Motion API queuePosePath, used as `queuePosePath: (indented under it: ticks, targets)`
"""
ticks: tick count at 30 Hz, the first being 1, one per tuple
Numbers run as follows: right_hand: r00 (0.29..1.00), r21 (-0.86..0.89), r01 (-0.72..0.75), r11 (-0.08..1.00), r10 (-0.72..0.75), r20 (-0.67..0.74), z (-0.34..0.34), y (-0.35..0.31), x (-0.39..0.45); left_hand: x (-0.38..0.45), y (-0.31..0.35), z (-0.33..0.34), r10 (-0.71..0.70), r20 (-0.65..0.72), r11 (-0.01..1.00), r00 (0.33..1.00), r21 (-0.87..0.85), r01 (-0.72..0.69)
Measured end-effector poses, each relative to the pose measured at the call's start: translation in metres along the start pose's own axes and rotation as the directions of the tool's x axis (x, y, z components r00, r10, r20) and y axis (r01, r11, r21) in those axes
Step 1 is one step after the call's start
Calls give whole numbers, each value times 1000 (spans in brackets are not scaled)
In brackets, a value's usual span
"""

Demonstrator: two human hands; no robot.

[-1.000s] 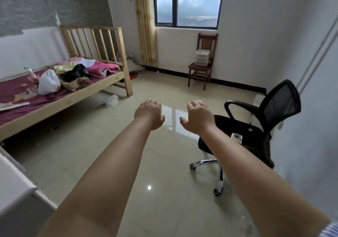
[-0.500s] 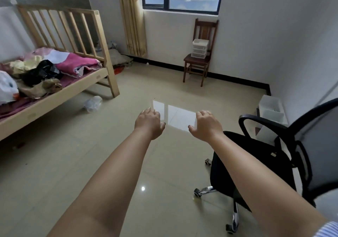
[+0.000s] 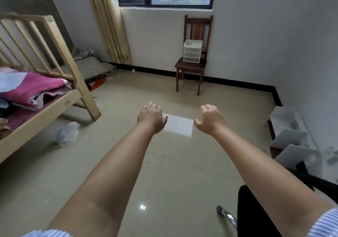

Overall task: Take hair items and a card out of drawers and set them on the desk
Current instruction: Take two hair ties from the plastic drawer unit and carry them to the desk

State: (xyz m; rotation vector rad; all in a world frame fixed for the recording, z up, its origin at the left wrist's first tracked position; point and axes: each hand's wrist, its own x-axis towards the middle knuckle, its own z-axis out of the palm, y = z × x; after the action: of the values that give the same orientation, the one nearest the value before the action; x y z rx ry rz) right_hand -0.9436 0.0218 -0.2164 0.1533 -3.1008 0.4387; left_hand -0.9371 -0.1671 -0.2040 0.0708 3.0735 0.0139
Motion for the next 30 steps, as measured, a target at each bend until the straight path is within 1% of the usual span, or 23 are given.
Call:
queuePosePath:
  ticks: [5, 8, 11, 17, 23, 25, 28, 30]
  targets:
    - [1000, -47, 4, 999, -5, -17, 2, 3, 157, 160, -26, -7, -6, -3, 1000, 1000, 15, 6]
    - [998, -78, 14, 997, -19, -58, 9, 3, 260, 268, -44, -8, 20, -21, 999, 1000, 44, -19]
    - [996, -86, -45, 995, 38, -86, 11, 3, 363, 378, -58, -15, 58, -24, 997, 998, 44, -57]
    - [989, -54, -137, 989, 134, -57, 12, 9, 548, 574, -73, -30, 133, -3, 991, 991, 21, -133]
    - [982, -39, -186, 982, 184, -36, 32, 56, 726, 767, -65, -18, 198, 8, 980, 980, 11, -198]
    - [979, -31, -199, 980, 197, -48, 35, 76, 791, 837, -59, -16, 195, 7, 981, 981, 2, -195]
    - [974, 7, -222, 975, 222, -43, 32, 102, 885, 934, -52, -18, 163, 45, 987, 986, 4, -164]
    - [968, 24, -243, 970, 244, -56, 27, 117, 945, 996, -47, -22, 167, 57, 986, 984, 13, -168]
